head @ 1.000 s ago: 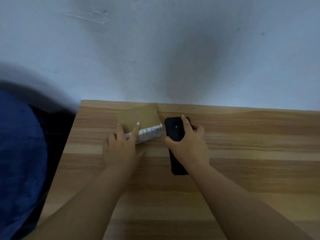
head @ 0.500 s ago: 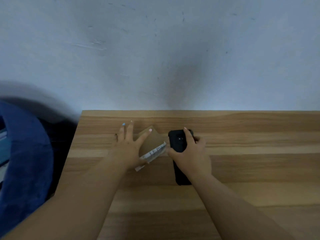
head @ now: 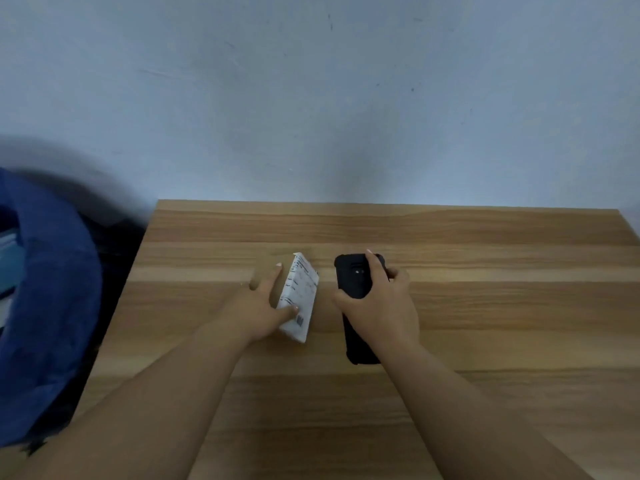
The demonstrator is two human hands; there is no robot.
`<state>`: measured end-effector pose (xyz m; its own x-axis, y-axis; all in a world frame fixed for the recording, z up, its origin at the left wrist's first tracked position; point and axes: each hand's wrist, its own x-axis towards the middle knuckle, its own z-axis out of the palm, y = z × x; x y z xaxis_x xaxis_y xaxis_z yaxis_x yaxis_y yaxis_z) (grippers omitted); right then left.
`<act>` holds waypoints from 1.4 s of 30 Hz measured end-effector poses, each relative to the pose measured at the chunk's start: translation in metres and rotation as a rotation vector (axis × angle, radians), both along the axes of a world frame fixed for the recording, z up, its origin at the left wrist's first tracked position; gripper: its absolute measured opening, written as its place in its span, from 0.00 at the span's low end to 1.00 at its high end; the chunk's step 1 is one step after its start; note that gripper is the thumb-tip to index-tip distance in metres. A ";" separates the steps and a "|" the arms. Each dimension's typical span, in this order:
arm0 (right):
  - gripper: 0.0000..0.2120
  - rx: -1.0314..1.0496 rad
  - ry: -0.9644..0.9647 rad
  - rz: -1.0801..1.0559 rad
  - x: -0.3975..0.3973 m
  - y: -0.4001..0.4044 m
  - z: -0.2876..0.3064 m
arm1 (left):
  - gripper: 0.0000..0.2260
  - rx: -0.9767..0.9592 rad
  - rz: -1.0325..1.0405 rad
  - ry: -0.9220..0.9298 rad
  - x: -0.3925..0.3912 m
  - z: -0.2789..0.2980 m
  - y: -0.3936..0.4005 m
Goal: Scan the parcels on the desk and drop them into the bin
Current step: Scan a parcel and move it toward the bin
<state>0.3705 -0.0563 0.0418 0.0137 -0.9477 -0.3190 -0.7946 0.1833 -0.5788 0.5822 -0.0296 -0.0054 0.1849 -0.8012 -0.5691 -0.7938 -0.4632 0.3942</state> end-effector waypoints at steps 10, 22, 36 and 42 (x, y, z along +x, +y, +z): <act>0.40 0.025 -0.004 0.142 -0.036 0.067 0.016 | 0.32 -0.031 0.275 -0.013 -0.035 0.005 0.097; 0.41 0.018 -0.028 0.061 -0.032 0.072 0.005 | 0.51 -0.019 -0.404 -0.518 0.007 0.041 0.086; 0.41 0.061 0.009 -0.064 -0.003 0.064 -0.019 | 0.46 -0.091 -0.661 -0.522 0.011 0.010 0.040; 0.40 0.074 -0.004 -0.071 0.017 0.062 -0.019 | 0.52 -0.095 -0.137 -0.344 0.012 -0.006 0.058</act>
<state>0.3876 0.0060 0.0231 -0.0510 -0.9203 -0.3879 -0.7761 0.2810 -0.5646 0.5937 0.0281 -0.0114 0.2393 -0.8782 -0.4142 -0.9393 -0.3173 0.1302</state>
